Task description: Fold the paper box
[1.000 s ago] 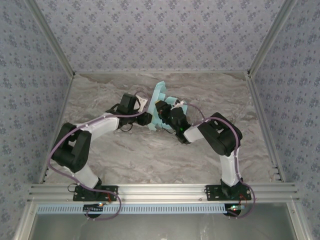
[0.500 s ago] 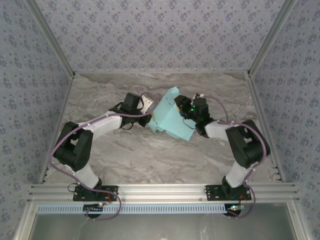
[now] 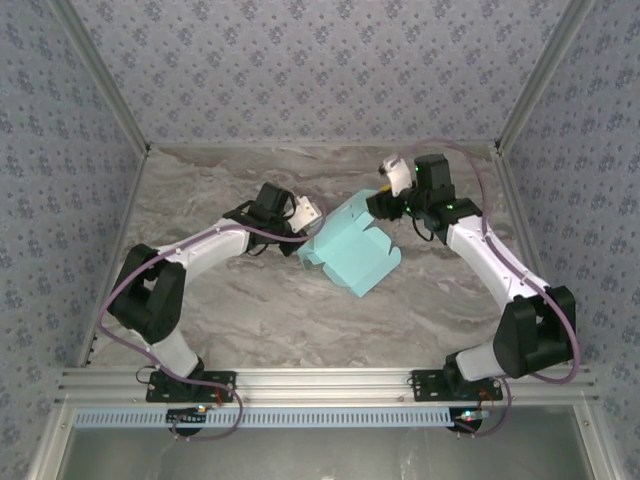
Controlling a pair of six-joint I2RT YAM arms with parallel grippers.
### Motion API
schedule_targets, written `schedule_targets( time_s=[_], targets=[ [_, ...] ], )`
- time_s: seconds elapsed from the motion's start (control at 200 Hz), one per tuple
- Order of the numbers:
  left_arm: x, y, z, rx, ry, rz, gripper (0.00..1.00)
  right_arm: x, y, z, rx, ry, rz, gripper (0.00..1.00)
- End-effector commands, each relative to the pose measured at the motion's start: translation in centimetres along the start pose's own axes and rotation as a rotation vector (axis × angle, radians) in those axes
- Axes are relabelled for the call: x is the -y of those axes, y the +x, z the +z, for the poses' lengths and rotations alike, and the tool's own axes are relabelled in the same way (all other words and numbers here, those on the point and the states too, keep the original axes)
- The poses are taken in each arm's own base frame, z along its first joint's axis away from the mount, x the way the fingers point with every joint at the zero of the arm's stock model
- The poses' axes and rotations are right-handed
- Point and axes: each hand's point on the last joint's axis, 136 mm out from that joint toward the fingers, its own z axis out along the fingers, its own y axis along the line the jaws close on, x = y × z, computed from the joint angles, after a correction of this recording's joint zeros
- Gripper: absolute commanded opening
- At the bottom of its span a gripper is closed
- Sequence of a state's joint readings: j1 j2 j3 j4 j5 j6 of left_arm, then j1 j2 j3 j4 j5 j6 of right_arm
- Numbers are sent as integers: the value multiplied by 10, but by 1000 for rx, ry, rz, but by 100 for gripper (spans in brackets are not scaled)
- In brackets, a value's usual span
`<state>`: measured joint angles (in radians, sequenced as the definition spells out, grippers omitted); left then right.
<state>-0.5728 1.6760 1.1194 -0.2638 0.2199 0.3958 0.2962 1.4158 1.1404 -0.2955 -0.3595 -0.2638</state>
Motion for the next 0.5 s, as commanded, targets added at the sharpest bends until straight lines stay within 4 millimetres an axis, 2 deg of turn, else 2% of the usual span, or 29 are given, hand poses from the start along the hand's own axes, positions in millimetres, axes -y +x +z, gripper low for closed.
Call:
schedule_targets(
  time_s=[0.0,0.06,0.18,0.255,0.495],
  targets=[
    [8,11,-5,-57,34,160,0,-24,53,1,-166,-148,-490,50],
    [8,10,-7,-50,46,199,0,-26,59,8,-164,-177,-581,51],
    [10,4,-11,-18,76,249,0,-25,58,21,-118,-196,-713,52],
    [10,3,-12,-5,91,284,0,-24,60,31,-117,-180,-806,56],
    [16,-5,-15,56,174,305,0,-22,56,58,-94,-128,-964,55]
  ],
)
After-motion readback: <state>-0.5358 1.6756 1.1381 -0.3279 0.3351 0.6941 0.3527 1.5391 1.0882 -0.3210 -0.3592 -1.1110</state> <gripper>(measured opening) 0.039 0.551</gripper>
